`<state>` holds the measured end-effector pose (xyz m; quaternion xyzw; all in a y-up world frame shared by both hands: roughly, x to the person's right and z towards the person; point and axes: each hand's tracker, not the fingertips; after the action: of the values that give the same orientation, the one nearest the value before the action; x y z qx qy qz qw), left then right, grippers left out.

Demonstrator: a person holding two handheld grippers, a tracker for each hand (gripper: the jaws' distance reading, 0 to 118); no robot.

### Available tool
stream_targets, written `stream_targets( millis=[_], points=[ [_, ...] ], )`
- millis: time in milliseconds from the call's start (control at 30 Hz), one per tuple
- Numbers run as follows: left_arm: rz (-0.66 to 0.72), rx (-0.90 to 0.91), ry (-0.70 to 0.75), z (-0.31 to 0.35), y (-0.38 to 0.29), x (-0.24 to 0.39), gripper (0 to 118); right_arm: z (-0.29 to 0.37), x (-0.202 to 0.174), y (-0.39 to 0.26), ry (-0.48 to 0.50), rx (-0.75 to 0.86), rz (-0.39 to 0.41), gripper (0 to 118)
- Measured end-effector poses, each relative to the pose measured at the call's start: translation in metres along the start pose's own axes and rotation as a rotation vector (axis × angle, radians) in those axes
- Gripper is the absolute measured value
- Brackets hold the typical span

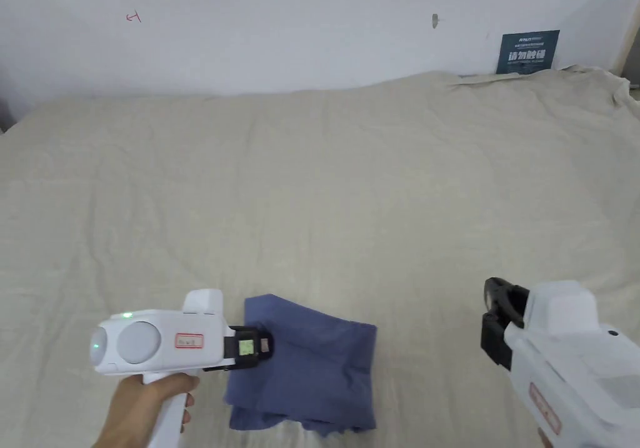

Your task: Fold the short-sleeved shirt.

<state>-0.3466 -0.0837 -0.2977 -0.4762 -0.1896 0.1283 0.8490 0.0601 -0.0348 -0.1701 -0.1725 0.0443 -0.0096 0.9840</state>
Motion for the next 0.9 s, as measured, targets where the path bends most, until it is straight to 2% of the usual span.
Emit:
stream_targets(
  millis=[133, 367, 533, 633, 900],
  points=[
    [0.031, 0.045, 0.108, 0.04, 0.018, -0.052, 16, -0.002, -0.003, 0.011, -0.023, 0.025, 0.042, 0],
    [0.1, 0.098, 0.278, 0.106, 0.039, -0.133, 16, -0.01, -0.009, 0.016, -0.027, 0.023, 0.048, 0],
    [0.225, 0.145, 0.39, 0.134, 0.041, -0.194, 16, -0.02, -0.015, 0.015, -0.028, 0.013, 0.049, 0],
    [0.323, 0.153, 0.392, 0.134, 0.035, -0.223, 16, -0.025, -0.018, 0.013, -0.028, -0.001, 0.056, 0],
    [0.397, 0.121, 0.439, 0.107, 0.022, -0.247, 17, -0.019, -0.014, 0.01, -0.027, -0.027, 0.074, 0]
  ],
)
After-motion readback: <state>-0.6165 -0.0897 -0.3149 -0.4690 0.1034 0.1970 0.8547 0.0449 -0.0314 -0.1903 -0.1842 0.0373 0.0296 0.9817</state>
